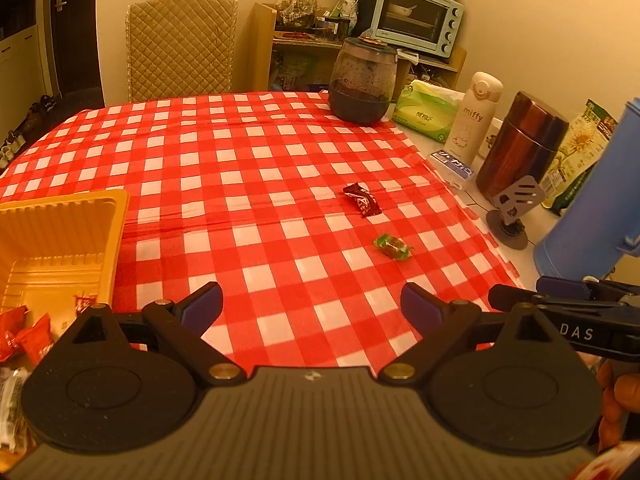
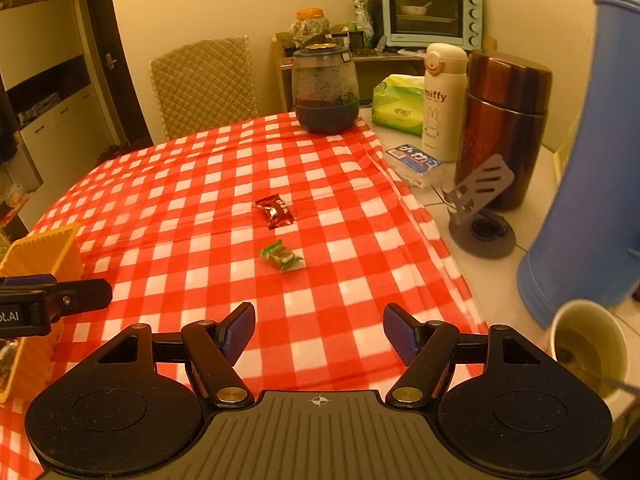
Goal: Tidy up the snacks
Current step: 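Move both open tools away from the tray toward the remaining candies, then close the right tool on the green-wrapped candy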
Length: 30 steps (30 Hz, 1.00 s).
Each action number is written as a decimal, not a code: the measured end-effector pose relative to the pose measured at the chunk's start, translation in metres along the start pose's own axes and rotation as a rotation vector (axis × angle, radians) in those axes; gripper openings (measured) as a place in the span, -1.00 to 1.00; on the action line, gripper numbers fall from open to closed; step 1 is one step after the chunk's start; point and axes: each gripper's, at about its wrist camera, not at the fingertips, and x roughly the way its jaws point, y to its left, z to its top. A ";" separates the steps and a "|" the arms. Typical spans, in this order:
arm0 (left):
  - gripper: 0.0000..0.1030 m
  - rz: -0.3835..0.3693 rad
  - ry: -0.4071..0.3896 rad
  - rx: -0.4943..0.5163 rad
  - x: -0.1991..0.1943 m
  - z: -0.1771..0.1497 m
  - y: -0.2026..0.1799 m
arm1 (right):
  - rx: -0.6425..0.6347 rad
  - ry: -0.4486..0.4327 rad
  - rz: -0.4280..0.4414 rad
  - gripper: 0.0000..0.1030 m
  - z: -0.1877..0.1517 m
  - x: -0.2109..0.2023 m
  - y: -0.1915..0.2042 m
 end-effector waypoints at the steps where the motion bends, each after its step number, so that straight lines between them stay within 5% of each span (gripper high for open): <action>1: 0.84 0.000 0.001 -0.002 0.004 0.001 0.000 | -0.007 0.001 0.002 0.37 0.001 0.005 -0.001; 22: 0.84 0.030 -0.005 0.027 0.085 0.032 0.006 | -0.288 -0.011 0.134 0.36 0.029 0.113 0.012; 30: 0.84 0.036 0.005 0.036 0.104 0.037 0.007 | -0.424 0.020 0.162 -0.16 0.025 0.149 0.019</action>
